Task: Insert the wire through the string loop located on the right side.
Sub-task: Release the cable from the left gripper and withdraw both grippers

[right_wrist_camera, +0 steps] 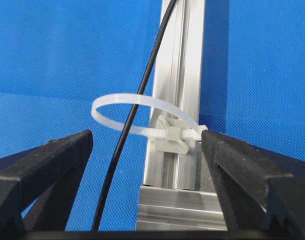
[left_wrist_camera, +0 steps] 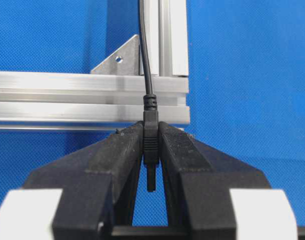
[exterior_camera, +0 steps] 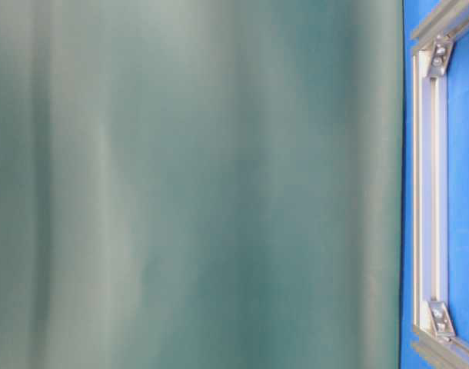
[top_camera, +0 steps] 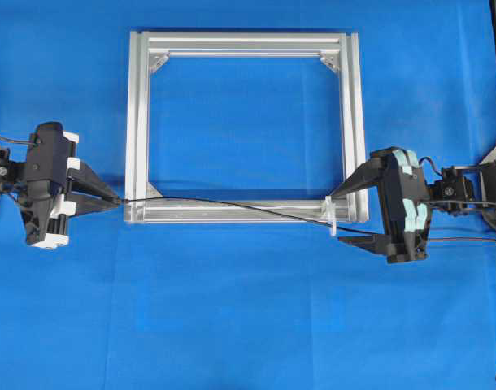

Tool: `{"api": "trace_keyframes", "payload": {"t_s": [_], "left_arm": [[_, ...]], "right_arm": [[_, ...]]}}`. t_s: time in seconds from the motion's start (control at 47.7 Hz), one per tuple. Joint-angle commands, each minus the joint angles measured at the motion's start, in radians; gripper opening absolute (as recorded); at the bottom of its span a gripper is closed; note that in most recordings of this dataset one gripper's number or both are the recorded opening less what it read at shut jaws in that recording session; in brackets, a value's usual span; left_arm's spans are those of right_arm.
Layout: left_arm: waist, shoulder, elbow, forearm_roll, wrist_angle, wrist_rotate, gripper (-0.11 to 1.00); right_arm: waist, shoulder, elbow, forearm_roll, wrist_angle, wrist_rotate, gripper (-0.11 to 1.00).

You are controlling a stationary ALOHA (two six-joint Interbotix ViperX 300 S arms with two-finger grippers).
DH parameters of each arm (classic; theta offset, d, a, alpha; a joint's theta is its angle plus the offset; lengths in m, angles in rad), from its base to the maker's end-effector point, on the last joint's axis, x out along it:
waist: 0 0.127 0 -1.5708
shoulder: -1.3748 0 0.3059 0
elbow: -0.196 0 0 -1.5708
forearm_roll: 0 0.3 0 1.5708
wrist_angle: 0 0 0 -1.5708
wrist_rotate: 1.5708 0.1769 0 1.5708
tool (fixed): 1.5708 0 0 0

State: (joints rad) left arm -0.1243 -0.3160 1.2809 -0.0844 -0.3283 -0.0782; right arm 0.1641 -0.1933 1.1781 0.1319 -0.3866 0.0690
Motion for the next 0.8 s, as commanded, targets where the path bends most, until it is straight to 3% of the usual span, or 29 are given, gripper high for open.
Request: {"api": "trace_keyframes", "payload": {"t_s": [0.0, 0.105, 0.356, 0.524, 0.775], "left_arm": [[-0.002, -0.005, -0.014, 0.003, -0.002, 0.0, 0.08], [-0.002, -0.005, -0.014, 0.003, 0.011, 0.0, 0.14], [-0.002, -0.003, -0.015, 0.003, 0.017, 0.005, 0.83], [0.0, -0.005, -0.014, 0.003, 0.017, 0.0, 0.76], [-0.002, -0.041, -0.057, 0.003, 0.02, 0.002, 0.76]], "right_arm": [[0.002, -0.017, -0.015, 0.003, -0.002, -0.002, 0.93], [0.002, -0.018, -0.015, 0.003, -0.002, -0.002, 0.93], [-0.005, -0.043, -0.011, 0.003, 0.015, -0.002, 0.93], [-0.009, -0.058, -0.008, 0.003, 0.021, -0.002, 0.93], [-0.028, -0.11, -0.026, 0.003, 0.106, -0.002, 0.93]]}}
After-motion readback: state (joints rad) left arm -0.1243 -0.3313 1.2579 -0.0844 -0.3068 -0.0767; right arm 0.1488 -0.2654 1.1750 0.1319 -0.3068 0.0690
